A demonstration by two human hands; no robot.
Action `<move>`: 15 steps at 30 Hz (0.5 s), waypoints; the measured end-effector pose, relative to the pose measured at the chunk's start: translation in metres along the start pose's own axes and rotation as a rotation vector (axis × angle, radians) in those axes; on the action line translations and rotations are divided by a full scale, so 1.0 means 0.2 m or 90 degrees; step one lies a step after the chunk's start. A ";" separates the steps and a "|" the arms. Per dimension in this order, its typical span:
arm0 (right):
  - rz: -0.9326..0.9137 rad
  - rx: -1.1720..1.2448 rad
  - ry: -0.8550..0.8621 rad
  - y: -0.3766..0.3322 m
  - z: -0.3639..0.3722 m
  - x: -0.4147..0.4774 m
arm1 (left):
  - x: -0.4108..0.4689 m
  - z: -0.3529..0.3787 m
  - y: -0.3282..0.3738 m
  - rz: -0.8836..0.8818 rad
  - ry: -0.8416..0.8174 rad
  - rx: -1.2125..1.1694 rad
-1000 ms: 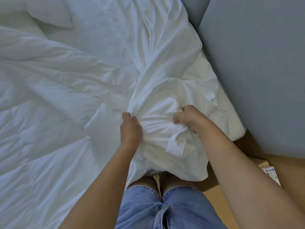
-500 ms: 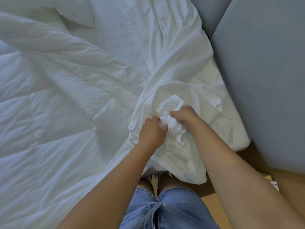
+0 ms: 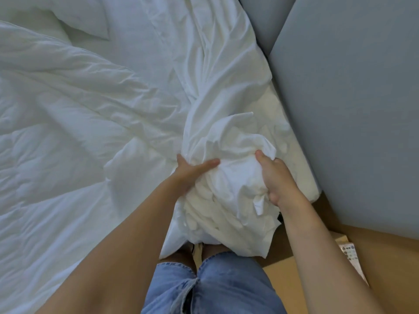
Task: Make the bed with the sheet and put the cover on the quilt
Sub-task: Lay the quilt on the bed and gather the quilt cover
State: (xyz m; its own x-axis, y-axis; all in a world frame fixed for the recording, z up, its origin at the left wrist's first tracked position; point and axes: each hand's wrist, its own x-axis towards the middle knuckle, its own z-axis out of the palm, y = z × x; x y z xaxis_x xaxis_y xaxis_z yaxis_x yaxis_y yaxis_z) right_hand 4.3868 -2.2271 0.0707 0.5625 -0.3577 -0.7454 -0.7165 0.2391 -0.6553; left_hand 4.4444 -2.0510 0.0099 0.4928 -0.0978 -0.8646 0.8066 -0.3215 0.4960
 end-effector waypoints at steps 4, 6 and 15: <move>0.020 0.091 -0.002 -0.02 -0.06 -0.02 | -0.06 0.00 0.05 -0.056 -0.155 0.018; 0.042 0.191 0.002 -0.04 -0.13 -0.03 | -0.14 0.05 0.13 -0.037 -0.191 0.016; -0.093 0.494 0.030 -0.19 -0.76 -0.14 | -0.34 0.71 0.46 0.017 -0.303 -0.050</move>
State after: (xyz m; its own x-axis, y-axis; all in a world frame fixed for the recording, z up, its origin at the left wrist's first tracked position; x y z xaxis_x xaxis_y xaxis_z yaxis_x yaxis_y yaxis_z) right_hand 4.3347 -2.3628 0.1354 0.5982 -0.4677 -0.6507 -0.1344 0.7420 -0.6568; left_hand 4.4383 -2.2081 0.1040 0.3246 -0.5309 -0.7828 0.8269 -0.2426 0.5074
